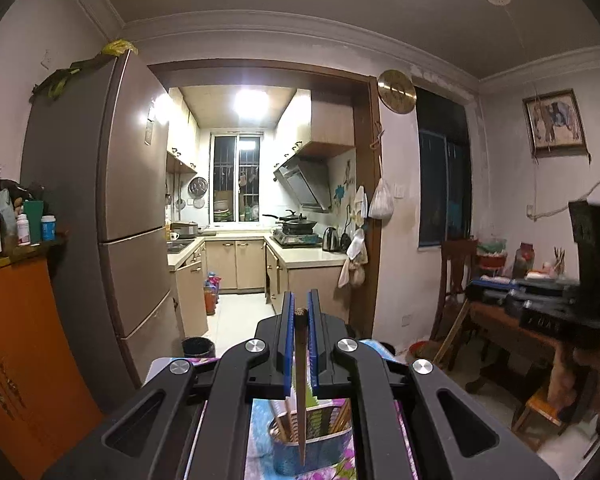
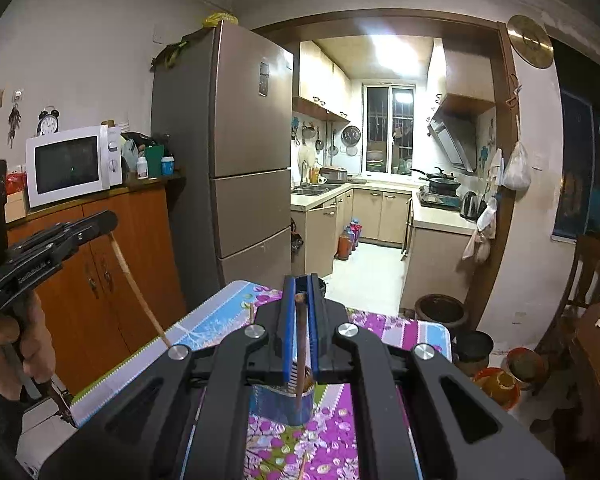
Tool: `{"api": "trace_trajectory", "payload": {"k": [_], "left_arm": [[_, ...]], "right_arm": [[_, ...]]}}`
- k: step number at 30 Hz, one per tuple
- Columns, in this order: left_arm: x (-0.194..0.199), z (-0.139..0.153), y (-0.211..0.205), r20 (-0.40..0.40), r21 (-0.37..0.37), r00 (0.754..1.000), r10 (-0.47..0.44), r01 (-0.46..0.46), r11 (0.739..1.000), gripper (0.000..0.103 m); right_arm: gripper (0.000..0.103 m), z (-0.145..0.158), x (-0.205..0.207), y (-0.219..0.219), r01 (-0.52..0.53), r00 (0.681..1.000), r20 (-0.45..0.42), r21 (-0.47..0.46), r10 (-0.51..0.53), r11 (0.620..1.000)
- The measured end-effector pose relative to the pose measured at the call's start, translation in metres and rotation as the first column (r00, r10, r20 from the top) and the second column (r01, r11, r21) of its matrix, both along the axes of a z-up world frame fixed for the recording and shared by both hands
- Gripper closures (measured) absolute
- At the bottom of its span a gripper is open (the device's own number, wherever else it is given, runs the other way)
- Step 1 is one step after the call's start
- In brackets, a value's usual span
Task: Organize utensils
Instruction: 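Lower both chopsticks tip-first into the blue holder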
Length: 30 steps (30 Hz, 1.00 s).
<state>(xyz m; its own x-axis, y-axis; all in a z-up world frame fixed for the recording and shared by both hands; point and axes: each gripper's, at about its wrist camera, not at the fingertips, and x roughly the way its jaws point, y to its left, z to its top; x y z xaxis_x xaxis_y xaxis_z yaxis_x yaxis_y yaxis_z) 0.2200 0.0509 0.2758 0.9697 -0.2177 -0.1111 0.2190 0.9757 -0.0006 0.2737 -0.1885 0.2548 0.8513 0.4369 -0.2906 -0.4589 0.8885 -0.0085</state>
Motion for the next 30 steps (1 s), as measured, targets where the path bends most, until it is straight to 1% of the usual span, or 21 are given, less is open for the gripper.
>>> {"api": "trace_trajectory", "payload": {"k": [5, 11, 15, 22, 30], "left_arm": [[0.031, 0.012, -0.008, -0.008, -0.011, 1.000, 0.010, -0.010, 1.000, 0.095], [0.070, 0.006, -0.020, -0.032, -0.006, 0.999, 0.011, -0.011, 1.000, 0.096], [0.097, -0.011, -0.024, -0.053, 0.007, 0.998, 0.015, -0.015, 1.000, 0.096], [0.137, -0.044, -0.019, -0.100, 0.009, 0.995, 0.018, -0.017, 1.000, 0.096], [0.166, -0.069, -0.014, -0.130, -0.003, 0.991, 0.023, -0.023, 1.000, 0.096]], "right_arm": [[0.098, 0.003, 0.023, 0.013, -0.011, 1.000, -0.018, 0.002, 0.011, 1.000], [0.098, -0.004, 0.055, 0.024, -0.021, 0.999, -0.050, 0.003, 0.021, 1.000], [0.098, -0.013, 0.074, 0.028, -0.026, 0.997, -0.074, 0.006, 0.026, 1.000], [0.098, -0.036, 0.103, 0.033, -0.030, 0.992, -0.123, 0.010, 0.031, 1.000], [0.098, -0.050, 0.119, 0.038, -0.032, 0.989, -0.146, -0.003, 0.031, 0.999]]}}
